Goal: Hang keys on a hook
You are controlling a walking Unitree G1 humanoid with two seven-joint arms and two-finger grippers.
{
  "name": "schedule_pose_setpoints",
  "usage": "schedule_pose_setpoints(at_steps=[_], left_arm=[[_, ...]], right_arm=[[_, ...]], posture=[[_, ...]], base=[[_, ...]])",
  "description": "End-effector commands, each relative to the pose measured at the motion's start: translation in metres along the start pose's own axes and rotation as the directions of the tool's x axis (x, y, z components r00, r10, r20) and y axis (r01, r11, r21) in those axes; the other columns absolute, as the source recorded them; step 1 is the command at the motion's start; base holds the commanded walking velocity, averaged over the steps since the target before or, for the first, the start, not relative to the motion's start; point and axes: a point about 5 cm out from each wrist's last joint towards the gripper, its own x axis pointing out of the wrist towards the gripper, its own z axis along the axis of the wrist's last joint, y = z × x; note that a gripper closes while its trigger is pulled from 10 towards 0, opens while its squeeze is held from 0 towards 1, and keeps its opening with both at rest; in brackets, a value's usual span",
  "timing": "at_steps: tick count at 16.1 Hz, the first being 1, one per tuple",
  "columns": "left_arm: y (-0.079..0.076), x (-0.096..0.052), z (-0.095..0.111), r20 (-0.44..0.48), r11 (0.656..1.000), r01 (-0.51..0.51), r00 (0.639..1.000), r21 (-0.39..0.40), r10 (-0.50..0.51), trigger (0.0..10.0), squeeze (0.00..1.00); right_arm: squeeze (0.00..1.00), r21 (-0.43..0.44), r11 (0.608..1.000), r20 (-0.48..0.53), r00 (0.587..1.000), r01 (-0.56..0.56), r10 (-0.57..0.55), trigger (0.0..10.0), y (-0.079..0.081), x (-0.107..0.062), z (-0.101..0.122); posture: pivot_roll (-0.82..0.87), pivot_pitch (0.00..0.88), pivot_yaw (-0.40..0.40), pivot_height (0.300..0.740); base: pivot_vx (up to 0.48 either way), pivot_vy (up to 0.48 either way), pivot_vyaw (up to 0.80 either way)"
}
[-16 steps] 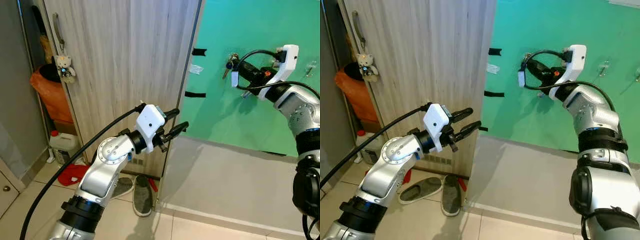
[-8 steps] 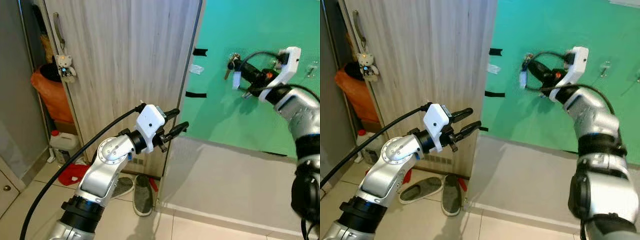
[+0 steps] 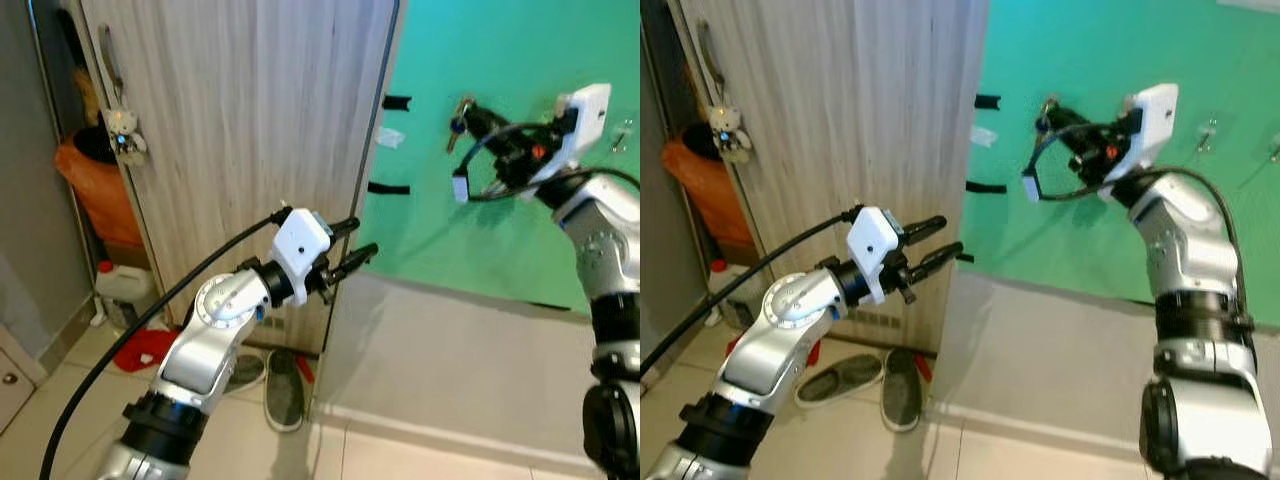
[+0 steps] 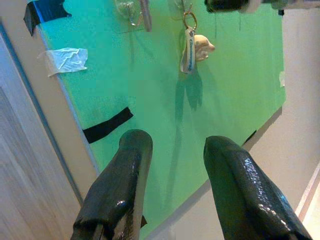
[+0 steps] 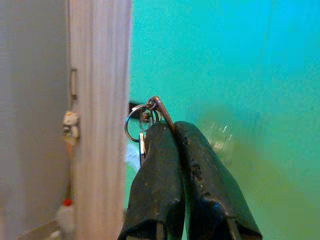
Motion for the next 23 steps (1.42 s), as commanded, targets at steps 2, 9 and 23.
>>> schedule_pose_setpoints(at_steps=[2, 9, 23], left_arm=[[-0.003, 0.002, 0.004, 0.008, 1.000, 0.021, 1.000, 0.015, -0.021, 10.0, 0.00], [-0.003, 0.002, 0.004, 0.008, 1.000, 0.022, 1.000, 0.016, -0.022, 10.0, 0.00], [-0.001, 0.001, 0.004, 0.006, 1.000, 0.018, 1.000, 0.025, -0.018, 10.0, 0.00]], right_arm=[[0.00, 0.089, 0.996, 0.016, 1.000, 0.019, -0.021, 0.0, -0.006, -0.011, 0.002], [0.00, 0.216, 0.974, -0.004, 0.998, 0.061, -0.061, 0.0, -0.011, -0.013, -0.010], [0.00, 0.216, 0.974, -0.018, 0.998, 0.062, -0.059, 0.0, -0.011, 0.012, -0.014]], posture=[[-0.06, 0.000, -0.083, 0.740], [-0.06, 0.000, -0.084, 0.740], [-0.04, 0.000, -0.090, 0.740]], base=[[0.000, 0.000, 0.00], [0.000, 0.000, 0.00], [0.000, 0.000, 0.00]])
